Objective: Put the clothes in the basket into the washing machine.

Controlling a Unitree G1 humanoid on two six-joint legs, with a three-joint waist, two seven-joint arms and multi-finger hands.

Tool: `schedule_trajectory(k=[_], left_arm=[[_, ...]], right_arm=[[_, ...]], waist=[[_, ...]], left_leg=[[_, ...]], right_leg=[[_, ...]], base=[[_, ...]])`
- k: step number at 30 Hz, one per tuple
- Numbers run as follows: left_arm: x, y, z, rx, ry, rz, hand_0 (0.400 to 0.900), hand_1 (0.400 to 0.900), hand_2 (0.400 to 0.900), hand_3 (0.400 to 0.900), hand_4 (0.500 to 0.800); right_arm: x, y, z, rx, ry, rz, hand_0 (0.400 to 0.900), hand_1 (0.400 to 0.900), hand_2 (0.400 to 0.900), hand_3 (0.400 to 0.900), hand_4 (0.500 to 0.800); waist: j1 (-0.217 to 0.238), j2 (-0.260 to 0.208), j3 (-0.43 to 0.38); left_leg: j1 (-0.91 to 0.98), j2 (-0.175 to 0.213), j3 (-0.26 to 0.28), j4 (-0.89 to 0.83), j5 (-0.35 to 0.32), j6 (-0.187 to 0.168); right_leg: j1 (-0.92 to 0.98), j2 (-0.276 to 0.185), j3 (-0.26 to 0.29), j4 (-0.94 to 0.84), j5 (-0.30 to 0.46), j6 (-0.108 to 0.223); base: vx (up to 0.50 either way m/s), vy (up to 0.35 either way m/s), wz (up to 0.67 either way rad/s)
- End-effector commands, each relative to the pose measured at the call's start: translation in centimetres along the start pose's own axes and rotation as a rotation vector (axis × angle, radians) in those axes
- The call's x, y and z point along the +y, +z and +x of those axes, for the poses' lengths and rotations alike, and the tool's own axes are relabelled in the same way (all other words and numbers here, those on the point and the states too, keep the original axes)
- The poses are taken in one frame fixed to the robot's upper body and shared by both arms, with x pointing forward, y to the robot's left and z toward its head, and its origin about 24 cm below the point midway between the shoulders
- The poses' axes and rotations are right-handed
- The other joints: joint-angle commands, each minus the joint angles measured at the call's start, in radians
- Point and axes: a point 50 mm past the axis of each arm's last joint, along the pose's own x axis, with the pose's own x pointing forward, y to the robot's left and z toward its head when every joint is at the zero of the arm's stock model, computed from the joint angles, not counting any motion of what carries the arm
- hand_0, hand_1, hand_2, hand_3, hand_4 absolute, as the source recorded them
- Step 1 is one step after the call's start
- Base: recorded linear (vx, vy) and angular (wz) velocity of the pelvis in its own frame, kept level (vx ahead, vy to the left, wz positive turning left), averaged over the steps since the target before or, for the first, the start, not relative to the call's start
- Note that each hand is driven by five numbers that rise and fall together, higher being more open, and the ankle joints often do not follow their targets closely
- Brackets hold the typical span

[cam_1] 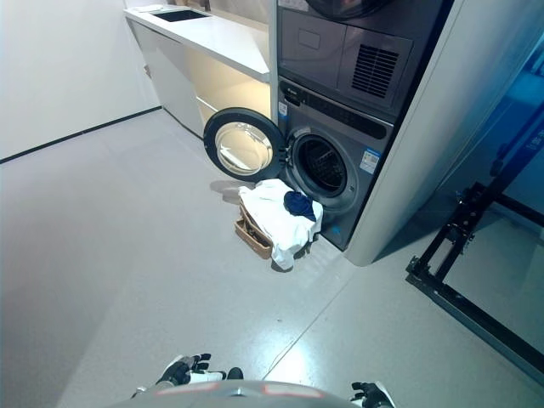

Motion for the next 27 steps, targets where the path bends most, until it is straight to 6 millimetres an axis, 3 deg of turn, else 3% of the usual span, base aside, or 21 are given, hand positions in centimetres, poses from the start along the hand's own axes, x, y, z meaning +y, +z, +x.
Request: schedule_trajectory(k=[1, 16, 27], left_arm=[[0.0, 1.7, 0.5, -0.026, -0.006, 0.012, 0.9, 0.9, 0.9, 0.9, 0.8], [0.5, 1.1, 0.4, -0.012, 0.015, -0.042, 0.9, 0.9, 0.9, 0.9, 0.8], [1.3, 2.2, 0.6, -0.05, 0.047, -0.049, 0.9, 0.9, 0.9, 0.9, 0.8]], right_arm=[[-1.6, -0.5, 0.0, 0.02, -0.043, -0.027, 0.9, 0.9, 0.9, 0.9, 0.8], [-1.8, -1.0, -0.1, 0.045, -0.033, -0.018, 0.9, 0.9, 0.9, 0.9, 0.8], [-2.2, 0.7, 0.2, 0.0, -0.043, -0.019, 0.9, 0.9, 0.9, 0.9, 0.8]], waist=[[0.036, 0.031, -0.009], [0.042, 0.019, 0.01], [0.047, 0.01, 0.029]], left_leg=[[0.066, -0.032, -0.005, 0.004, -0.123, 0.014], [0.055, -0.048, 0.001, 0.01, -0.139, 0.037], [0.034, -0.075, 0.023, 0.03, -0.167, 0.065]], right_leg=[[-0.084, 0.021, 0.014, 0.092, 0.067, 0.002], [-0.113, 0.004, 0.051, 0.113, 0.075, 0.017], [-0.175, -0.024, 0.099, 0.176, 0.089, 0.047]], base=[[0.0, 0.0, 0.0], [0.0, 0.031, -0.07], [0.01, 0.067, -0.13]])
